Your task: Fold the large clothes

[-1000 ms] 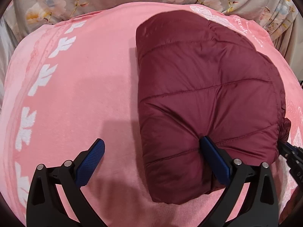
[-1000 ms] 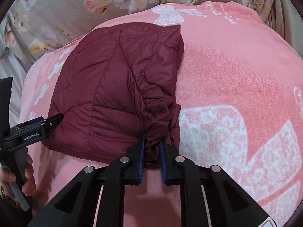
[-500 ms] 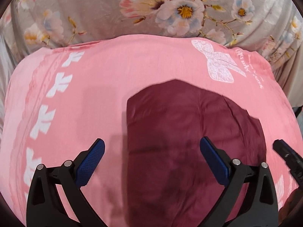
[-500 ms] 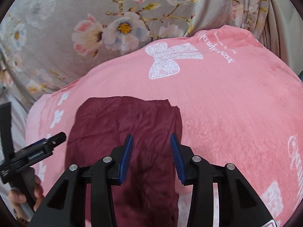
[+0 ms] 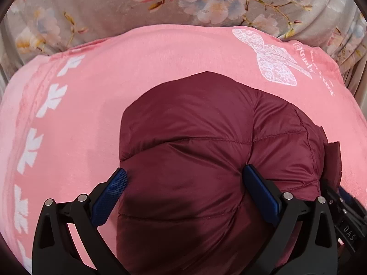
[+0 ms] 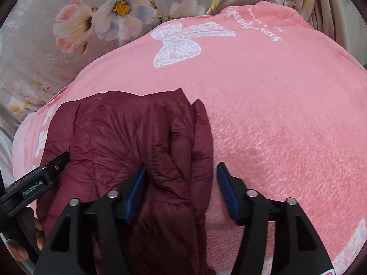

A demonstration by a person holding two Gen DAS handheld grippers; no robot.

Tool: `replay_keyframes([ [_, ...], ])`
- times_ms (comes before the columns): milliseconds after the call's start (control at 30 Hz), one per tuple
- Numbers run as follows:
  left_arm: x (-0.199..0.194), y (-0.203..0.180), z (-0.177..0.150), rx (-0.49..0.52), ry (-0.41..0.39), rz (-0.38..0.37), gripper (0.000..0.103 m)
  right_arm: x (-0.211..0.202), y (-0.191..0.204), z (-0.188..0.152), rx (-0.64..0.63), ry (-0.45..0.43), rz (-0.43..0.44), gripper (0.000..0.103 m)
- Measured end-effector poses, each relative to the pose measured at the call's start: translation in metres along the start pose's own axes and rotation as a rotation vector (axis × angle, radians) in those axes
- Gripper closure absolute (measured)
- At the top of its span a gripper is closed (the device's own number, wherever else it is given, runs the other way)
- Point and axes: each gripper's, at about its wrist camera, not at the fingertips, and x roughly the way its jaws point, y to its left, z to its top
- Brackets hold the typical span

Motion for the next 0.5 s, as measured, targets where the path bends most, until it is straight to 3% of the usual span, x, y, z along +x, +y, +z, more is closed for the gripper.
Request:
replay_keyframes([
  [333, 0.006, 0.007, -0.007, -0.031, -0.027, -0.031, 0.005, 0.007, -0.002, -0.008, -0.009, -0.033, 0.049, 0.036],
  [500, -0.008, 0.051, -0.018, -0.160, 0.001, -0.174, 0.005, 0.006, -0.003, -0.008, -0.035, -0.027, 0.095, 0.036],
])
